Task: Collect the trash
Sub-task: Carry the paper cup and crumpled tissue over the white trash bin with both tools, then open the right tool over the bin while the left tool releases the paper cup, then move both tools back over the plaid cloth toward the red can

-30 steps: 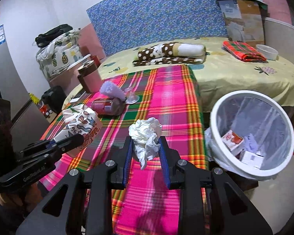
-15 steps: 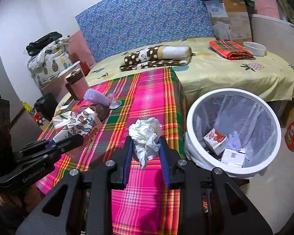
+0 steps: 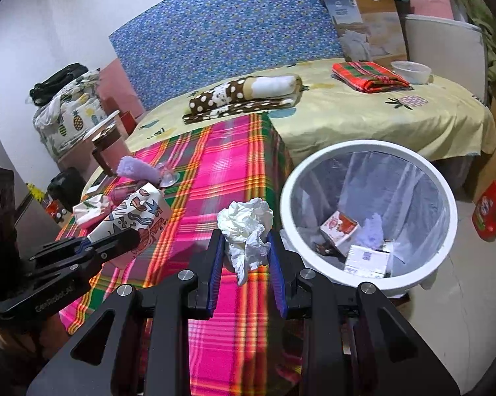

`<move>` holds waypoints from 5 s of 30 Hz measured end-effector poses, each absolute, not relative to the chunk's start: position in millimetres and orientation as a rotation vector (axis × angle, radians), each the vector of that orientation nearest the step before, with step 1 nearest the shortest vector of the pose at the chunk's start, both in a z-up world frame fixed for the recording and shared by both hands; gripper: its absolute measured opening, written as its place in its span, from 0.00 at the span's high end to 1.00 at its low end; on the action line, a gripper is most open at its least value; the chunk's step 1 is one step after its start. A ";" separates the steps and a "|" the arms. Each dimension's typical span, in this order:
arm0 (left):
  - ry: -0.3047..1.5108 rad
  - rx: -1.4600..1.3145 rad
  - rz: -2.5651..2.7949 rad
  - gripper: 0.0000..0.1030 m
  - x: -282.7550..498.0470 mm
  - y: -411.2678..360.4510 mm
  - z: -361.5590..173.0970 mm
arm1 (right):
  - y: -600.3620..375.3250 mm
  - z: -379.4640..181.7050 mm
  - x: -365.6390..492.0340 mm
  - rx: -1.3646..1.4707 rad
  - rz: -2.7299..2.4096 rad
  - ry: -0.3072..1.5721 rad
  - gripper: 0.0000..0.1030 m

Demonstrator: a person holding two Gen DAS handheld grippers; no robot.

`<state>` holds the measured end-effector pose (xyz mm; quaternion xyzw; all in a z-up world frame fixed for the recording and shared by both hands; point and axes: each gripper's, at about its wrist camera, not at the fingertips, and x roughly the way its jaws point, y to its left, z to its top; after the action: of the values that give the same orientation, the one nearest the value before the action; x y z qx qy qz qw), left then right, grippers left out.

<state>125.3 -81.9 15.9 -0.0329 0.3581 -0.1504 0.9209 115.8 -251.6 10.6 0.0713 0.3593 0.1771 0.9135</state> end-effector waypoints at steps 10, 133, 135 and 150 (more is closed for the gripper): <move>0.758 -0.045 -0.355 0.91 140.2 -108.0 9.6 | -274.1 4.8 121.6 0.179 0.321 0.750 0.72; 0.736 -0.132 -0.162 0.61 97.2 -7.6 -5.0 | -183.1 0.5 94.8 0.003 0.463 0.755 0.55; 0.738 -0.136 -0.147 0.61 96.6 -1.5 -6.0 | -179.9 0.2 95.5 0.001 0.477 0.761 0.55; 0.740 -0.163 -0.002 0.57 100.6 64.7 -5.9 | -140.9 9.5 114.4 -0.038 0.598 0.758 0.55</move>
<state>100.6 64.7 -5.9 -0.0797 0.3614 -0.0011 0.9290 114.4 -140.9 9.5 -0.0181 0.3646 0.2873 0.8856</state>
